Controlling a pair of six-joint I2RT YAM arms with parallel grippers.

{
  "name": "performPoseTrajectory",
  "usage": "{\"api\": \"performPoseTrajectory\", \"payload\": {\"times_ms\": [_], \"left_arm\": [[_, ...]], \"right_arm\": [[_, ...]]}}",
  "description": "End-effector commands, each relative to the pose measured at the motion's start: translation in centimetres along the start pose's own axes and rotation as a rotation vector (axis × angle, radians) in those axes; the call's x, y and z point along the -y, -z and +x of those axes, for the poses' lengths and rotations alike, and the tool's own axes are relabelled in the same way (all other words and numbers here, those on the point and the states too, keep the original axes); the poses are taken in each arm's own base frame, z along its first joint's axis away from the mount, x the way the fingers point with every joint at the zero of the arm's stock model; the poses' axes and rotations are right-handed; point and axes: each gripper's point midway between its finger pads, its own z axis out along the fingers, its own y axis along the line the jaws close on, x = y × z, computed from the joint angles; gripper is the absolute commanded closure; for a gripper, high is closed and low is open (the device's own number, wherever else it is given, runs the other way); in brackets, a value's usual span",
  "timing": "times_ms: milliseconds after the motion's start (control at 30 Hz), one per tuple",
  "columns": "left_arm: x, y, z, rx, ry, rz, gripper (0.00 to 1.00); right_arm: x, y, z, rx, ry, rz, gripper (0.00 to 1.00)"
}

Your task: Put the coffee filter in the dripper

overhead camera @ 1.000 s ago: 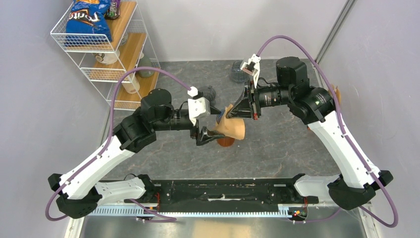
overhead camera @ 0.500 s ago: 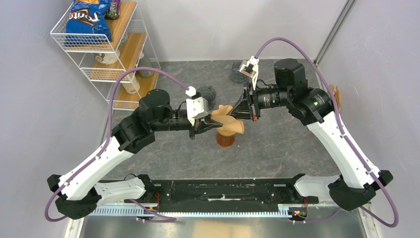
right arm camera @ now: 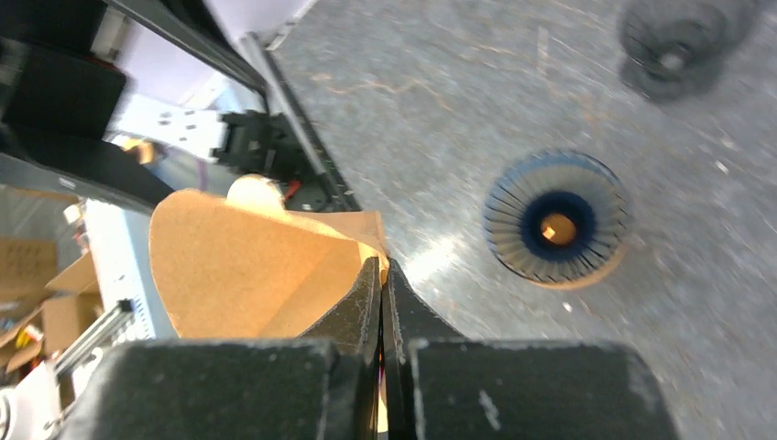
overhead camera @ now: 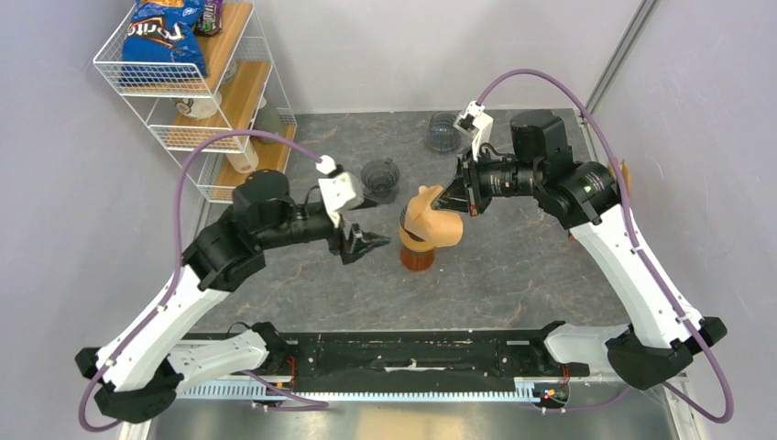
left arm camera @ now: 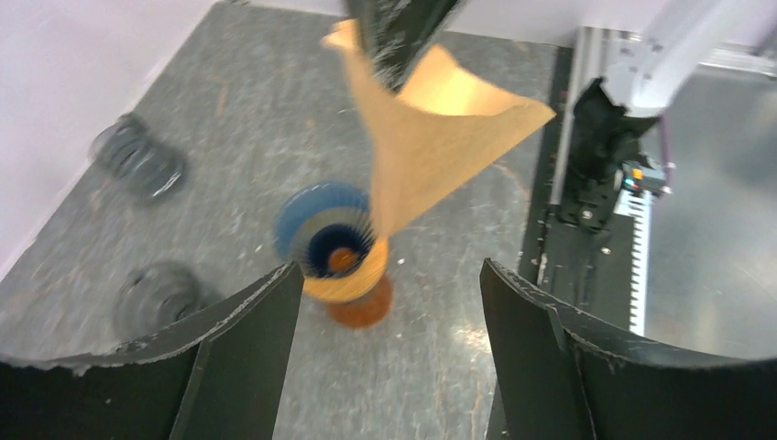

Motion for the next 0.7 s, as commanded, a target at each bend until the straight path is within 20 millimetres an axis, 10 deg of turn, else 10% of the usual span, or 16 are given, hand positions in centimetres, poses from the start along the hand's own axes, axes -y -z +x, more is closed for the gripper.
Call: {"api": "performPoseTrajectory", "payload": {"times_ms": [0, 667], "left_arm": [[-2.4, 2.9, 1.3, -0.023, 0.111, -0.145, 0.21], [-4.3, 4.3, 5.7, -0.047, 0.250, -0.277, 0.21]], "right_arm": [[5.3, 1.2, 1.8, -0.062, -0.053, 0.302, 1.00], [13.0, -3.3, 3.9, -0.291, -0.229, 0.500, 1.00]]}}
